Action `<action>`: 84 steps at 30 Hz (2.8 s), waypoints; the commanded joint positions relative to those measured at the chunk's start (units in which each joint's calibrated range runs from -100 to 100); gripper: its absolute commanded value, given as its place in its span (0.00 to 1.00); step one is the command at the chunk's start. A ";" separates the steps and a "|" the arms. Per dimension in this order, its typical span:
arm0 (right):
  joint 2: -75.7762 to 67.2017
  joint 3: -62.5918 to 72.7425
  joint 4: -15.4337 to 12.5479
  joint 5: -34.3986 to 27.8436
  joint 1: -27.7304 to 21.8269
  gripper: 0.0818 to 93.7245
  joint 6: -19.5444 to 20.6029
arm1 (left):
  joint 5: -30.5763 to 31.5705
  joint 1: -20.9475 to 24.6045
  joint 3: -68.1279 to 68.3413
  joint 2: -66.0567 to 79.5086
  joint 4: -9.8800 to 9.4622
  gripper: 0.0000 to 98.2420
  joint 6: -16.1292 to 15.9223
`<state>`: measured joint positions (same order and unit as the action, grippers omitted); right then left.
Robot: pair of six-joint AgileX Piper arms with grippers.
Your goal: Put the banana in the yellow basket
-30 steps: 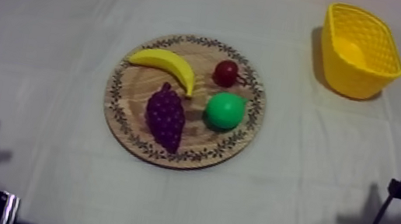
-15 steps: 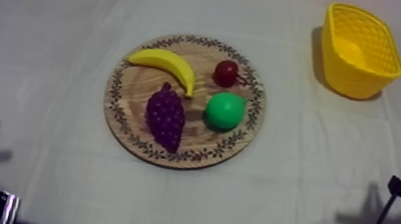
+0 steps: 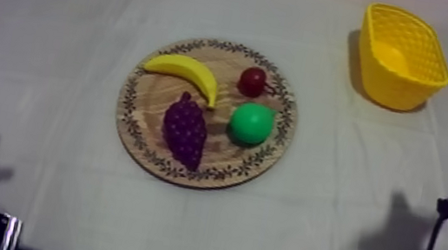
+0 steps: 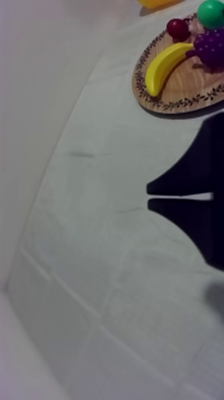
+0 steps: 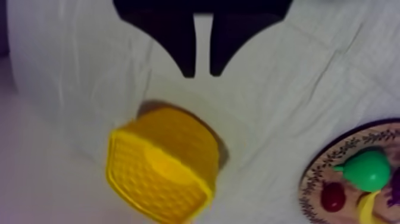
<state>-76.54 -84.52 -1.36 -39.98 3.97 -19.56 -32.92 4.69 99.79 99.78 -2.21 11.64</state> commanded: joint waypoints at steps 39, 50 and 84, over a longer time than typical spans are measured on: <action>84.46 79.93 8.68 -18.83 28.27 0.11 12.87 | 0.02 -0.02 -0.01 0.05 0.03 0.00 -0.01; 89.02 78.47 9.50 -17.81 30.26 0.15 14.52 | 0.02 -0.02 -0.01 0.05 0.03 0.00 0.00; 97.29 80.15 9.51 -14.95 30.93 0.72 14.99 | 0.02 -0.02 -0.01 0.05 0.03 0.00 0.01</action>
<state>19.50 -4.97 7.83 -54.94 34.78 -4.79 -32.92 4.69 99.79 99.78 -2.21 11.64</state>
